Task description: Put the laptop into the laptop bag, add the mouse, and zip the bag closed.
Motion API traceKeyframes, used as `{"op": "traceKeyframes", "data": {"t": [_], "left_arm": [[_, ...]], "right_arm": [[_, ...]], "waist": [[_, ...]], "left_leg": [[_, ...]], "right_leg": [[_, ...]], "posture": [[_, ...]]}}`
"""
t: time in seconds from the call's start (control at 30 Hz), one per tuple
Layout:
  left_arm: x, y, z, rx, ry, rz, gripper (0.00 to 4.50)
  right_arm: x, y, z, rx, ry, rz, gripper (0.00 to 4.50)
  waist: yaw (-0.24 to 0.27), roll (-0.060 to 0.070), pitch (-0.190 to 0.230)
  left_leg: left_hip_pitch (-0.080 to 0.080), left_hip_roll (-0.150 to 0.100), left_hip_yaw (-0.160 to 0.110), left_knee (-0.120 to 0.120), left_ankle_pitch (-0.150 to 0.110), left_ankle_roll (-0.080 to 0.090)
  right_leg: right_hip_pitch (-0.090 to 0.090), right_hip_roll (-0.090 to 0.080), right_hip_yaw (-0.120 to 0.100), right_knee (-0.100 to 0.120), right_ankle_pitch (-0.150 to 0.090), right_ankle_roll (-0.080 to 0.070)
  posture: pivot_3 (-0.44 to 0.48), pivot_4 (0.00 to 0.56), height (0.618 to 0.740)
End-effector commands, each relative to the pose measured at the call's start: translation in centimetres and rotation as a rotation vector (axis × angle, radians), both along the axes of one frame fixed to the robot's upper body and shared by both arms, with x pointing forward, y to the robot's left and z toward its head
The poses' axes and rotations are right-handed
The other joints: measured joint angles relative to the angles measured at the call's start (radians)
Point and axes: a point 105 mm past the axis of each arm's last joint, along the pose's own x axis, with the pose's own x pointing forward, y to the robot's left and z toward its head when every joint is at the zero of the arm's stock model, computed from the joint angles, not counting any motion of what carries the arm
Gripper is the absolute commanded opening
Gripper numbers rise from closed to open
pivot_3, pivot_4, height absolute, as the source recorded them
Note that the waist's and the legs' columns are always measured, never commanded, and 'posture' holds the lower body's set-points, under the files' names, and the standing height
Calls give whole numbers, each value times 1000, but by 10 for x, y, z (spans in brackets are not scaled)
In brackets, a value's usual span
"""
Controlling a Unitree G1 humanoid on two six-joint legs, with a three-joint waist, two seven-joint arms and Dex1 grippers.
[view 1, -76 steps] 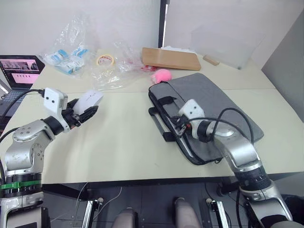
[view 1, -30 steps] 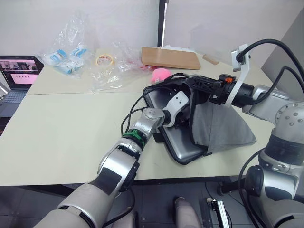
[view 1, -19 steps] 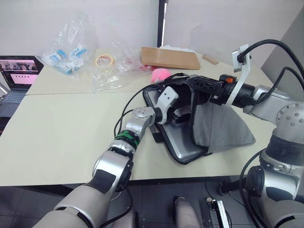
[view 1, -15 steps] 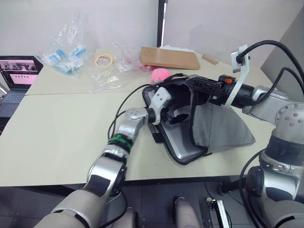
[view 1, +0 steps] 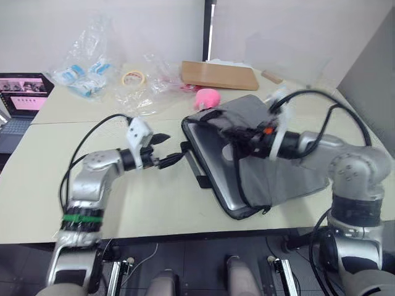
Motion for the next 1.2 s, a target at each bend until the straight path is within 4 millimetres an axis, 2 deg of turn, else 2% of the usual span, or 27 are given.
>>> {"op": "traceKeyframes", "data": {"t": [0.03, 0.17, 0.27, 0.47, 0.6, 0.7, 0.83, 0.97, 1.03, 1.2], "left_arm": [[-12, 15, 14, 3, -47, 43, 4485], [-19, 33, 19, -1, -55, 130, 4485], [-24, 44, 20, -5, -55, 179, 4500], [-22, 55, 24, -11, -59, 216, 4500], [-15, 53, 27, -23, -65, 211, 4500], [-11, 49, 28, -28, -66, 193, 4500], [-7, 45, 29, -33, -67, 178, 4500], [-6, 44, 34, -30, -76, 171, 4500], [-5, 44, 35, -29, -78, 170, 4500], [-6, 44, 36, -27, -84, 173, 4500]], "right_arm": [[0, 12, -6, -67, -121, 30, 0], [5, 13, -28, -135, -149, 46, 0], [3, 10, -35, -133, -148, 83, 944], [-1, -5, -13, -48, -179, 111, 2976], [-1, -10, -12, -80, -198, 107, 4360], [1, -10, -14, -141, -256, 96, 4436], [0, 11, -25, -170, -293, 84, 4436], [8, 14, -46, -350, -362, 46, 4436], [7, 15, -49, -366, -358, 64, 4436], [7, 16, -53, -381, -333, 68, 2960]], "waist": [[2, 0, 0], [25, 0, 0], [25, 0, 0], [25, 0, 0], [27, 0, 0], [27, 0, 0], [19, 0, 0], [18, 0, 0], [21, 0, 0], [21, 0, 0]], "left_leg": [[-1, 0, 0, -1, 0, 0], [-2, -2, 0, 2, 0, 0], [-1, -2, 0, 2, 0, 0], [-1, -2, 0, 1, 0, 0], [-1, -2, 0, 1, 0, 0], [-1, -2, 0, 1, 0, 0], [0, -2, 0, 1, 0, 0], [0, -2, 0, 1, 0, 0], [0, -2, 0, 1, 0, 0], [0, -2, 0, 1, 0, 0]], "right_leg": [[-1, 0, 0, -1, 0, 0], [1, -2, -1, -2, 1, 0], [1, -2, -1, -1, 1, 0], [1, -1, -1, -1, 1, 0], [2, -1, -1, -1, 1, 0], [2, -2, -1, -1, 1, 0], [2, -1, -1, -1, 1, 0], [2, -1, 0, -1, 1, 0], [2, -2, 0, -1, 1, 0], [2, -1, 0, -1, 1, 0]], "posture": [[0, 150, 740], [0, 150, 740], [0, 150, 740], [0, 150, 740], [0, 150, 740], [0, 150, 740], [0, 150, 740], [0, 150, 740], [0, 150, 740], [0, 150, 740]]}}
